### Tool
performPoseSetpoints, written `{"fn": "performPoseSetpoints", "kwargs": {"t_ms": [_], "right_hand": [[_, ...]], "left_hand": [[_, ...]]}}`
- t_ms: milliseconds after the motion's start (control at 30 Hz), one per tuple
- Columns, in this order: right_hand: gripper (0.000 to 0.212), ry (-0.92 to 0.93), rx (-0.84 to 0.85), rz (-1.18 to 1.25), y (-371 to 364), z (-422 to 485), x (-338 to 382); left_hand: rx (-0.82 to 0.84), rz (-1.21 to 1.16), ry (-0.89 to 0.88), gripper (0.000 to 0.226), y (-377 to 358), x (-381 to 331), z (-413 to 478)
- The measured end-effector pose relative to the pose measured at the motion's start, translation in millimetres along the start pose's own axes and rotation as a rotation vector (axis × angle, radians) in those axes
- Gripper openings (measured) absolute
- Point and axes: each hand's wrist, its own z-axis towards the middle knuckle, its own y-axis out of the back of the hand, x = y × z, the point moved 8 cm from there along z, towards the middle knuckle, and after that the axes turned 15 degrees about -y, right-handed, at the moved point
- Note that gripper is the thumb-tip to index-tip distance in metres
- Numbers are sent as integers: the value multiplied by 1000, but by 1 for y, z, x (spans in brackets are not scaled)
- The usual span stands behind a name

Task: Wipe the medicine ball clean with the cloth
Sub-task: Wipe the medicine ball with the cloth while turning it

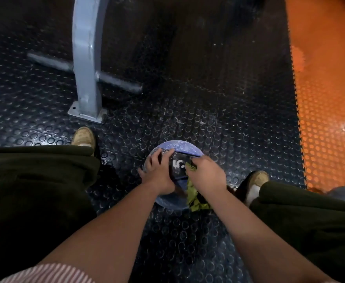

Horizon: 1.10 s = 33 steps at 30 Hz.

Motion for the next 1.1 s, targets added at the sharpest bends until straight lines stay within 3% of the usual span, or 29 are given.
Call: {"fn": "performPoseSetpoints", "kwargs": {"t_ms": [367,500,700,967,1100], "right_hand": [[28,8,5,-118,10,31,15],[26,24,-23,-59,4,13,8],[24,45,-24,-78,-2,-2,2],[26,-1,23,-129,7,26,23],[27,74,-16,-170,-8,-13,5]], "left_hand": [[-31,1,-98,122,-15,-7,2],[-25,-114,-68,114,-10,-2,6],[-26,-67,-58,106,-15,3,7],[-38,-70,-60,116,-16,1,10],[-28,-108,-61,103,-14,-5,11]]}}
